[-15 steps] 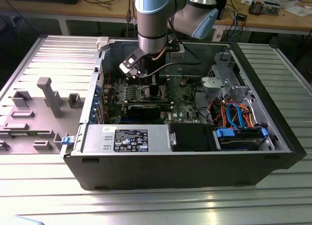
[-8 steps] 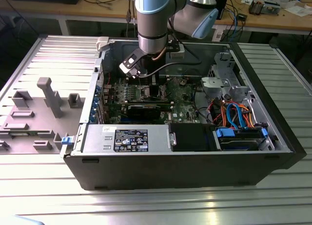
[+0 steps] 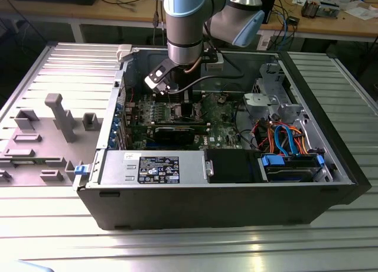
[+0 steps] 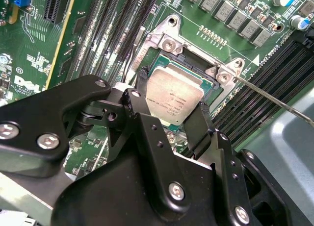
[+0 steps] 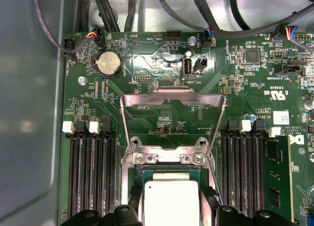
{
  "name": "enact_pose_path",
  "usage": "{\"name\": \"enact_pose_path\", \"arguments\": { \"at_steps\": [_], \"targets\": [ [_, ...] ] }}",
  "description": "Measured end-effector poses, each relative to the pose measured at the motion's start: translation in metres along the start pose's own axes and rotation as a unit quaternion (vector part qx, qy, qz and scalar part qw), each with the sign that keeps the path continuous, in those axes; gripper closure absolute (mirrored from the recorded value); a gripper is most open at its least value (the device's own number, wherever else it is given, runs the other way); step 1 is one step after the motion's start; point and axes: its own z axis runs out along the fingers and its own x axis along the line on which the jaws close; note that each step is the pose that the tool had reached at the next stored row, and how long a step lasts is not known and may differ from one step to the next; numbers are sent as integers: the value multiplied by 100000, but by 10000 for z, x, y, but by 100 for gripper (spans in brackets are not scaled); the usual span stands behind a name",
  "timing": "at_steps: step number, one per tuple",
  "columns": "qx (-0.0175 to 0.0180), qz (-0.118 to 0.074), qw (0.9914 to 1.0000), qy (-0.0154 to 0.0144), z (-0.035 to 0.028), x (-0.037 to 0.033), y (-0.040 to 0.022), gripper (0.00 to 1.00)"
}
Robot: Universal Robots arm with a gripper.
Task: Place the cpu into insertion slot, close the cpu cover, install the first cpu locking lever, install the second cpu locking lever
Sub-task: 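Place the cpu into insertion slot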
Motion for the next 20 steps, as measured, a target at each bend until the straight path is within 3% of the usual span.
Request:
{"name": "enact_pose_path", "arguments": {
  "at_steps": [8,17,20],
  "targets": [
    [18,1139,99993,-260,-1,-1,-1,45],
    [20,1166,99993,-128,15,1,-2,45],
    [15,1169,99993,-116,19,1,-2,38]
  ]
}}
